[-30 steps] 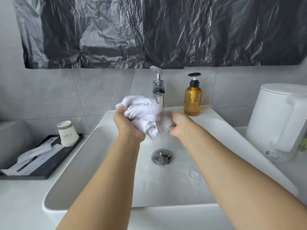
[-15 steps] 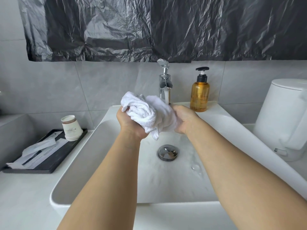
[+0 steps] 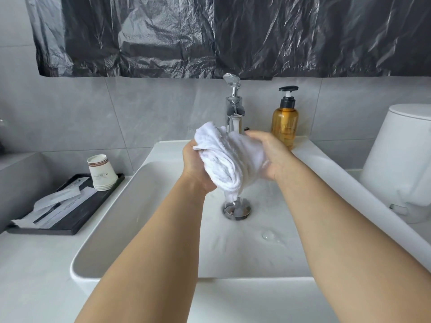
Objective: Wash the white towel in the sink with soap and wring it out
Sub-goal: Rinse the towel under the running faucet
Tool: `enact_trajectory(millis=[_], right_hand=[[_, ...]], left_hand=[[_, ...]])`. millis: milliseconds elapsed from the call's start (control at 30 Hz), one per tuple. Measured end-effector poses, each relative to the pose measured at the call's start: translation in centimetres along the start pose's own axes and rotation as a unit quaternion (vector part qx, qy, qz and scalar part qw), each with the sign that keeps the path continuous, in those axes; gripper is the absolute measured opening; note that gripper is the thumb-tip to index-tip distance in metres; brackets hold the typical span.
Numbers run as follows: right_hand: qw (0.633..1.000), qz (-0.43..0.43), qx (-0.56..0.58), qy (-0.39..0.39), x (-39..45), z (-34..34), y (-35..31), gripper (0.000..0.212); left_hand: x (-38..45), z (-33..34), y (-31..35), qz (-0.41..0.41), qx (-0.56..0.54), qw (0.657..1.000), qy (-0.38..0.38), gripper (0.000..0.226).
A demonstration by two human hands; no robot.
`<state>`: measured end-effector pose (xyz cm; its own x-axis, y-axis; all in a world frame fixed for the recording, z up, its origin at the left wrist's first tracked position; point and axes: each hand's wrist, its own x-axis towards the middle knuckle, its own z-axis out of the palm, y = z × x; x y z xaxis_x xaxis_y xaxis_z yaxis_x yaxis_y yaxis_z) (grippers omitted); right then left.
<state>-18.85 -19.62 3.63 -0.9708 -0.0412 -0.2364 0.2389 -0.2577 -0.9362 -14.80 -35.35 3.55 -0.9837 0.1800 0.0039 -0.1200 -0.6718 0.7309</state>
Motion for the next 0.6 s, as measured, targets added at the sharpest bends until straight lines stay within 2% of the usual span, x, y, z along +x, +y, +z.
enact_trajectory(millis=[67,100,200,233,300,367,433,467,500,533,600], right_hand=[[0.998,0.024,-0.043,-0.033,-0.3,-0.2,0.4,0.065],[0.997,0.018,-0.063,-0.036,0.0,-0.2,0.6,0.055],[0.992,-0.056,-0.085,0.077,0.8,0.4,0.7,0.025],[0.985,-0.086,-0.092,0.117,1.2,0.5,0.7,0.022],[0.975,-0.11,-0.104,0.165,1.7,0.2,0.6,0.031],[0.985,-0.083,-0.094,0.115,0.6,0.1,0.1,0.042],[0.996,-0.05,-0.077,-0.019,-1.3,0.5,-0.8,0.036],[0.993,-0.044,-0.063,-0.09,-2.0,0.5,-1.1,0.037],[0.986,-0.041,-0.062,-0.15,-2.7,0.5,-1.3,0.039],[0.98,-0.036,-0.071,-0.182,-2.8,0.4,-1.3,0.039],[0.976,-0.034,-0.119,-0.181,-2.7,0.5,-0.8,0.033]], left_hand=[[0.2,0.2,-0.1,-0.014,0.014,1.0,0.003,0.04],[0.2,0.3,-0.1,-0.012,0.019,1.0,0.004,0.037],[0.1,0.7,0.0,-0.01,0.034,0.999,0.021,0.038],[0.2,0.8,0.0,-0.007,0.05,0.998,0.026,0.04],[0.3,1.0,-0.1,-0.002,0.093,0.995,0.038,0.045],[0.3,1.4,-0.3,0.005,0.15,0.988,0.046,0.037],[0.7,1.5,-0.8,0.025,0.204,0.977,0.056,0.022],[1.1,1.3,-1.1,0.033,0.213,0.974,0.064,0.021],[1.2,1.4,-1.3,0.035,0.212,0.974,0.076,0.033],[1.3,1.4,-1.3,0.038,0.203,0.975,0.084,0.041],[1.2,1.7,-1.2,0.035,0.167,0.982,0.083,0.034]])
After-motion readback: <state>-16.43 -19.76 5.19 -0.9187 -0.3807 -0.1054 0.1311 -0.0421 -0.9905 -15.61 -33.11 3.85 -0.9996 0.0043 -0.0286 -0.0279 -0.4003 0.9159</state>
